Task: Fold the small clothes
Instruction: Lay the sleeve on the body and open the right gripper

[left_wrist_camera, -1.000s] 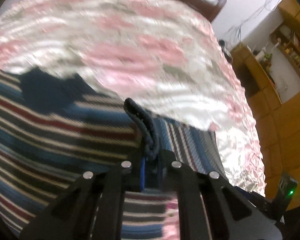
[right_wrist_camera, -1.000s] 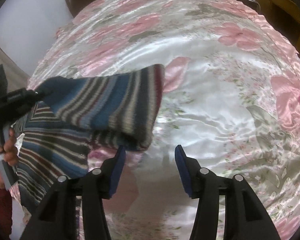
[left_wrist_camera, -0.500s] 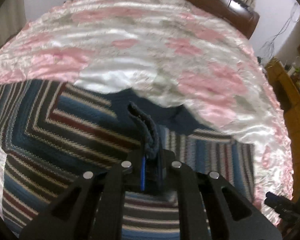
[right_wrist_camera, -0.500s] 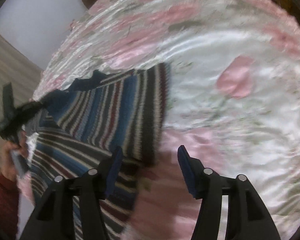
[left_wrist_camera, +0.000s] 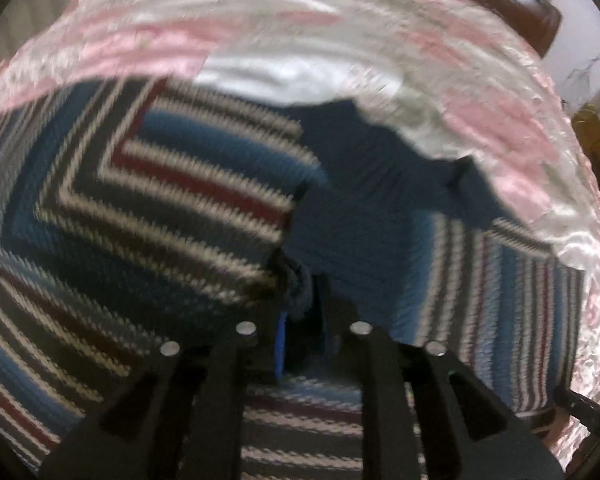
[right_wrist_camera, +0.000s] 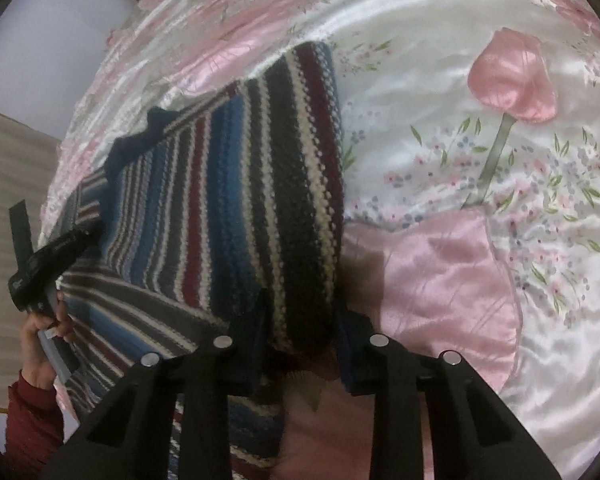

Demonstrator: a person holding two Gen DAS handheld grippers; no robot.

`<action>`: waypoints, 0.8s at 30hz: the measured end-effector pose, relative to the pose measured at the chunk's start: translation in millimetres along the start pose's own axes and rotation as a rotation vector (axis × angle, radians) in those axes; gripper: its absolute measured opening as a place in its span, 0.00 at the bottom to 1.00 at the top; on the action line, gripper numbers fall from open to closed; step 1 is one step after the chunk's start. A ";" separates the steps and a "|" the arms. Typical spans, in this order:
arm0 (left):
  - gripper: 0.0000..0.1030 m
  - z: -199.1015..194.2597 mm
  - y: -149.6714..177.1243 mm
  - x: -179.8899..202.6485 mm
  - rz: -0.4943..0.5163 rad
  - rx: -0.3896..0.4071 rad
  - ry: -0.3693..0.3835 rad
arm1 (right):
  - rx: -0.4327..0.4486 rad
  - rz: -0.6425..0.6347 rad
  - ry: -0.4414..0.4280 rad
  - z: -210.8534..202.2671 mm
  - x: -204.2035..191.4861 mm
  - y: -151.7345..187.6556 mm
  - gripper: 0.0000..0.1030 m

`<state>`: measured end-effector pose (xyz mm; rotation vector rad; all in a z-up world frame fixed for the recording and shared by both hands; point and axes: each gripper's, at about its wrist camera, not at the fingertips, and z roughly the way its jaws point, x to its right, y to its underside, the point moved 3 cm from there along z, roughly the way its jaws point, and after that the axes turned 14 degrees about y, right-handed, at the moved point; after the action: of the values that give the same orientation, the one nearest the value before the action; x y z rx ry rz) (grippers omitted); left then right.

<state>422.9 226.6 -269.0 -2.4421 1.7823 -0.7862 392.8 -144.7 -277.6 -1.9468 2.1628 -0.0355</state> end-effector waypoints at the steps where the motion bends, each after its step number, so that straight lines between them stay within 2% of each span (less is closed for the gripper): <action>1: 0.18 -0.2 0.1 0.0 0.006 -0.001 0.000 | -0.004 -0.003 0.007 1.7 0.0 0.6 0.29; 2: 0.19 -1.7 -0.5 0.3 0.007 -0.004 0.000 | -0.007 -0.010 0.018 3.5 -1.2 0.3 0.29; 5: 0.32 -14.4 -3.7 -3.6 -0.010 -0.005 -0.027 | -0.011 -0.019 0.030 0.4 -3.4 -1.3 0.33; 6: 0.41 -21.2 -4.4 -6.2 -0.012 0.005 -0.050 | -0.007 -0.018 0.036 -2.4 -4.8 -1.1 0.37; 7: 0.44 -31.4 -6.0 -9.0 -0.018 0.026 -0.077 | -0.001 -0.021 0.057 -7.1 -6.3 -0.8 0.41; 9: 0.45 -55.1 -7.2 -10.2 -0.034 0.088 -0.062 | 0.062 -0.041 0.117 -26.6 -12.0 0.8 0.42; 11: 0.45 -66.3 -8.1 -2.8 -0.040 0.096 -0.007 | 0.139 -0.083 0.155 -47.3 -26.3 -1.3 0.42; 15: 0.50 -56.6 -2.3 28.4 -0.014 0.028 0.105 | 0.125 -0.125 0.070 -50.6 -57.9 -8.9 0.42; 16: 0.51 -51.8 0.0 32.5 -0.005 0.011 0.113 | 0.111 -0.141 0.079 -44.1 -66.4 -10.5 0.42; 19: 0.51 -24.8 12.5 39.7 0.038 -0.049 0.075 | 0.068 -0.143 0.104 -23.2 -74.2 -10.6 0.42; 21: 0.50 -8.8 17.7 31.4 0.031 -0.088 0.060 | 0.030 -0.121 0.125 -5.9 -70.6 -7.2 0.40; 24: 0.50 1.5 22.2 25.8 0.062 -0.089 0.049 | 0.032 -0.127 0.128 5.6 -67.9 -2.6 0.41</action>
<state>409.5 195.3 -267.1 -2.4280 1.9401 -0.7848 402.5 -77.4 -272.1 -2.1147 2.0971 -0.2202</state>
